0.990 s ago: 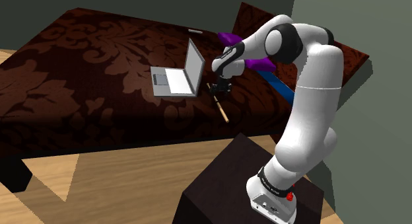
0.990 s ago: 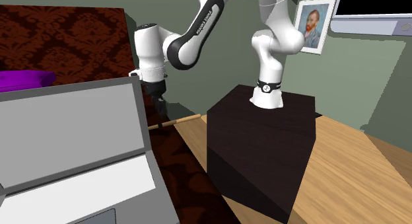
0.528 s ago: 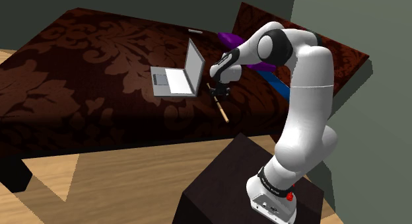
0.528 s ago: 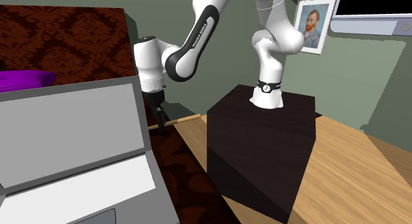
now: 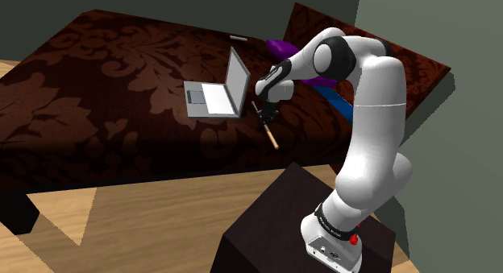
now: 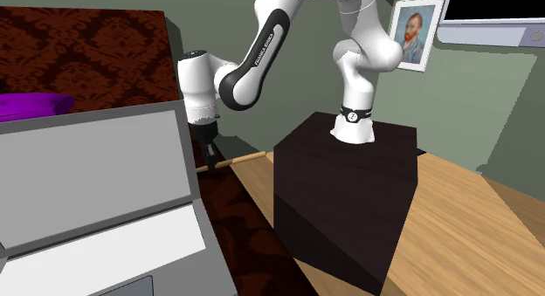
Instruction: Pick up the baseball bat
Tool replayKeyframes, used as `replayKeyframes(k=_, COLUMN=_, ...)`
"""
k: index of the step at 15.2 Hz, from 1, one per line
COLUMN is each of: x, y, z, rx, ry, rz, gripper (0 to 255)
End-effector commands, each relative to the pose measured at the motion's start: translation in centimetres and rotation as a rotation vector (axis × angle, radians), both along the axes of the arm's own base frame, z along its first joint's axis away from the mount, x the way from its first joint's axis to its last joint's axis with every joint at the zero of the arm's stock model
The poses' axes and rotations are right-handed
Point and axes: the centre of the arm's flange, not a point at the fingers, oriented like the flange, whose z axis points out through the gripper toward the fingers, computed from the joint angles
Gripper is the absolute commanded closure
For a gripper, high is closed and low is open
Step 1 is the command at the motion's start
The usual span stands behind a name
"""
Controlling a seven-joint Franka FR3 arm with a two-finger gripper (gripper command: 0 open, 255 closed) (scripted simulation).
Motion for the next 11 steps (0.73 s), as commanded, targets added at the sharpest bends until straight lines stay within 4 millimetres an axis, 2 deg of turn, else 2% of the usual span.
replayKeyframes(k=1, x=-0.4, y=-0.2, z=-0.4, rx=0.001, ry=0.008, rz=-0.006, gripper=255)
replayKeyframes(k=4, x=-0.3, y=-0.2, z=-0.3, rx=0.001, ry=0.008, rz=-0.006, gripper=255)
replayKeyframes(k=11, x=-0.3, y=-0.2, z=3.4, rx=0.001, ry=0.008, rz=-0.006, gripper=255)
